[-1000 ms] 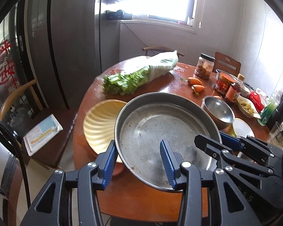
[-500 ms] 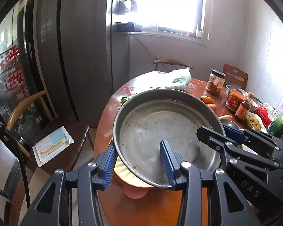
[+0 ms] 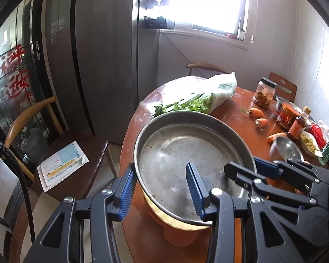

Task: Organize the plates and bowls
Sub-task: 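Carry the steel tray over the yellow shell plate and lower it on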

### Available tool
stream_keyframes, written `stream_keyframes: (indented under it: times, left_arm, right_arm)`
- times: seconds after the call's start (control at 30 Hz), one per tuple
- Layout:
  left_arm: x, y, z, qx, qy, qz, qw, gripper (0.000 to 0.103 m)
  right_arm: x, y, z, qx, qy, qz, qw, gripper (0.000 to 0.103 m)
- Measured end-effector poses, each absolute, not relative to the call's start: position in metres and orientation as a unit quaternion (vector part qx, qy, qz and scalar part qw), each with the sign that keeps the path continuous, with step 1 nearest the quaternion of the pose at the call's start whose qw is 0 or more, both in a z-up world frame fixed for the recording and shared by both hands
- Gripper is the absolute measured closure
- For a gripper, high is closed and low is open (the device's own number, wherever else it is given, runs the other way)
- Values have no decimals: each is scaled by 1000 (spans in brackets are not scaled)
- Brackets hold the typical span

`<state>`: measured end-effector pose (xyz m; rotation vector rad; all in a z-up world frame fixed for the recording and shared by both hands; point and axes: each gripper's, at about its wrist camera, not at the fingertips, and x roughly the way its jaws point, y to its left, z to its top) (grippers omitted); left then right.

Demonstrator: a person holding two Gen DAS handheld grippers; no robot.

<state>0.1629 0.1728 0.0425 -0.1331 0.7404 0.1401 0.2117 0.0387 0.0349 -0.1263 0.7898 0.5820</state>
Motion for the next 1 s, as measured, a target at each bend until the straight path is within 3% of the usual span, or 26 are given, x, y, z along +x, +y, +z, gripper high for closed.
stream_keyframes:
  times: [0.37,1.0]
  left_arm:
    - [178,176,9,-61,383,66,919,58]
    - [182,175,-3,-63,388,68,917,58]
  right_arm:
    - [229,46,1,-77,407,263,871,72]
    - [229,49,-15,-91,417,254,868,72]
